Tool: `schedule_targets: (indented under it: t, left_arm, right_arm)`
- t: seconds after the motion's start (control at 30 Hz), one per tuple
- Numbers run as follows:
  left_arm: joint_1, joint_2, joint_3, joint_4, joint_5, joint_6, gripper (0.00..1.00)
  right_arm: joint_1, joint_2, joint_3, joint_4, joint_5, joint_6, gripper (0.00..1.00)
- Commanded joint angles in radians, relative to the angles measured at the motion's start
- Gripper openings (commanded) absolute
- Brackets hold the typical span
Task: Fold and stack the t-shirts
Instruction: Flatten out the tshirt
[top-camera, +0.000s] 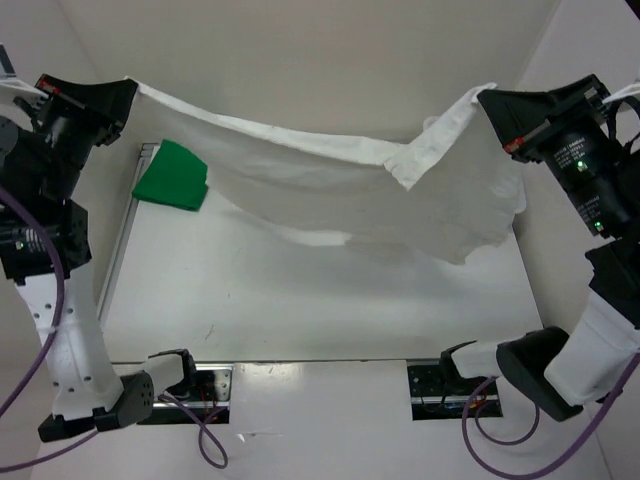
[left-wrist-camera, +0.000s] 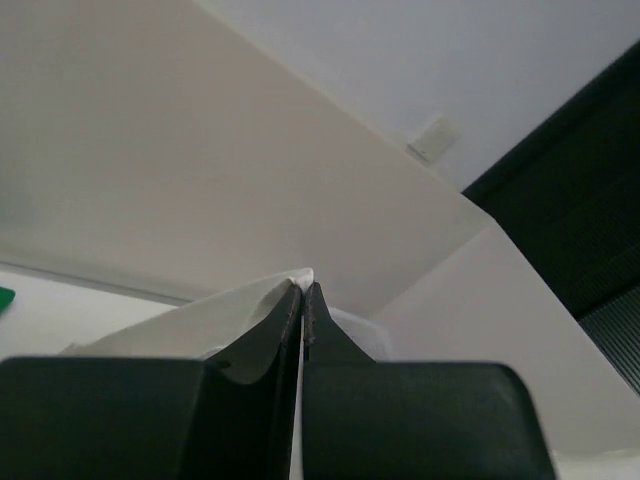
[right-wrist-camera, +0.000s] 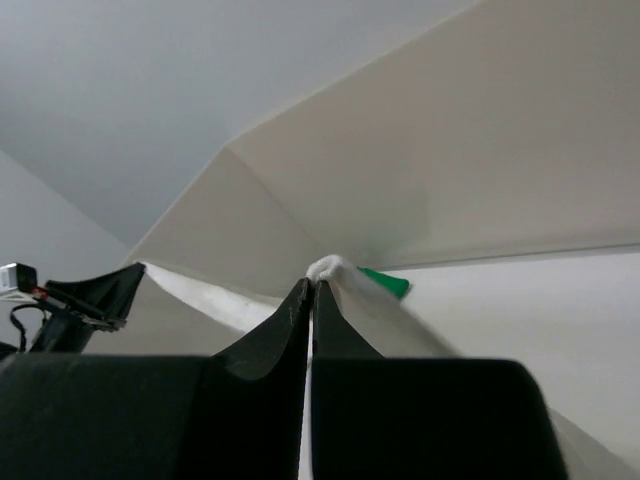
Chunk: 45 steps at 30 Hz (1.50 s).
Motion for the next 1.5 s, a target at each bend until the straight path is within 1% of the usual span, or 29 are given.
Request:
schedule_targets:
  t: [0.0,0.07,0.1,0.2,0.27,0.3,0.33,0.37,0.4,0.43,0.47,0.53,0.57,0.6,0.73,0.8,0.83,0.97,1.07,1.1,1.13,1.17,1.2,1.23,1.27,1.33,1.37,1.4,1.47]
  left_arm:
    - [0.005,0.016,-0.012,-0.062,-0.013,0.013,0.0]
    - [0.005,0.029,-0.086,-0.051,-0.031,0.013,0.0]
    - [0.005,0.038,-0.177,-0.03,-0.04,0.013,0.0]
    - [0.005,0.067,-0.291,0.015,-0.088,0.025,0.0]
    - [0.005,0.128,-0.359,0.067,-0.1,0.034,0.0]
    - [0.005,0.194,-0.359,0.09,-0.112,0.034,0.0]
    - [0.005,0.232,-0.359,0.099,-0.112,0.034,0.0]
    - [-0.004,0.269,-0.329,0.111,-0.112,0.034,0.0]
    - [-0.004,0.342,-0.309,0.137,-0.112,0.025,0.0]
    - [-0.004,0.378,-0.283,0.138,-0.103,0.01,0.0]
    - [-0.004,0.439,-0.21,0.148,-0.077,0.0,0.0]
    - [-0.004,0.48,-0.126,0.148,-0.057,-0.024,0.0]
    - [-0.004,0.502,-0.08,0.157,-0.057,-0.024,0.0]
    - [-0.004,0.503,0.011,0.157,-0.048,-0.04,0.0]
    - [0.051,0.503,0.156,0.187,0.003,-0.092,0.0]
    - [0.097,0.477,0.179,0.208,0.012,-0.103,0.0]
    - [0.109,0.477,0.179,0.208,0.012,-0.103,0.0]
    - [0.145,0.458,0.158,0.242,0.035,-0.093,0.0]
    - [0.145,0.38,-0.021,0.295,0.035,-0.066,0.0]
    - [0.145,0.357,-0.082,0.309,0.035,-0.066,0.0]
    - [0.145,0.313,-0.209,0.331,0.035,-0.057,0.0]
    - [0.145,0.288,-0.273,0.34,0.035,-0.057,0.0]
    - [0.145,0.264,-0.334,0.34,0.035,-0.044,0.0]
    - [0.145,0.239,-0.395,0.351,0.035,-0.034,0.0]
    - [0.145,0.19,-0.511,0.351,0.044,-0.015,0.0]
    - [0.145,0.139,-0.624,0.328,0.044,0.005,0.0]
    - [0.145,0.088,-0.731,0.314,0.021,0.015,0.0]
    - [0.145,0.037,-0.784,0.281,0.007,0.044,0.0]
    - [0.145,-0.009,-0.883,0.245,-0.017,0.066,0.0]
  right_arm:
    - [-0.02,0.003,-0.134,0.005,-0.003,-0.019,0.0]
    - [-0.051,0.083,-0.134,-0.015,-0.029,-0.054,0.0]
    - [-0.051,0.106,-0.152,-0.015,-0.029,-0.054,0.0]
    - [-0.06,0.193,-0.239,0.086,-0.038,-0.092,0.0]
    - [-0.083,0.319,-0.217,0.116,-0.047,-0.108,0.0]
    - [-0.083,0.372,-0.186,0.117,-0.048,-0.108,0.0]
    - [-0.094,0.503,-0.081,0.117,-0.048,-0.117,0.0]
    - [-0.109,0.57,-0.009,0.08,-0.048,-0.117,0.0]
    - [-0.109,0.624,0.079,0.08,-0.061,-0.108,0.0]
    - [-0.118,0.685,0.107,0.112,-0.061,-0.108,0.0]
    - [-0.132,0.705,0.137,0.13,-0.09,-0.077,0.0]
    - [-0.17,0.716,0.193,0.185,-0.121,-0.045,0.0]
    - [-0.19,0.703,0.193,0.262,-0.152,-0.022,0.0]
    - [-0.212,0.684,0.193,0.297,-0.21,0.031,0.0]
    - [-0.29,0.529,0.173,0.489,-0.306,0.125,0.0]
    - [-0.327,0.464,0.161,0.547,-0.319,0.147,0.0]
    - [-0.341,0.453,0.149,0.558,-0.363,0.171,0.0]
    - [-0.362,0.452,0.148,0.493,-0.451,0.156,0.0]
    - [-0.335,0.39,0.005,0.365,-0.433,0.031,0.0]
    - [-0.321,0.291,-0.198,0.364,-0.417,-0.002,0.0]
    - [-0.31,0.229,-0.333,0.388,-0.417,-0.035,0.0]
    - [-0.31,0.163,-0.608,0.42,-0.417,-0.045,0.0]
    - [-0.283,0.049,-0.734,0.443,-0.396,-0.057,0.0]
    - [-0.271,0.005,-0.84,0.443,-0.365,-0.074,0.0]
    - [-0.261,-0.03,-1.038,0.427,-0.332,-0.098,0.0]
    - [-0.261,-0.133,-1.24,0.402,-0.331,-0.099,0.0]
    - [-0.252,-0.173,-1.431,0.393,-0.331,-0.099,0.0]
    - [-0.252,-0.246,-1.518,0.393,-0.331,-0.099,0.0]
    - [-0.252,-0.302,-1.696,0.348,-0.284,-0.099,0.0]
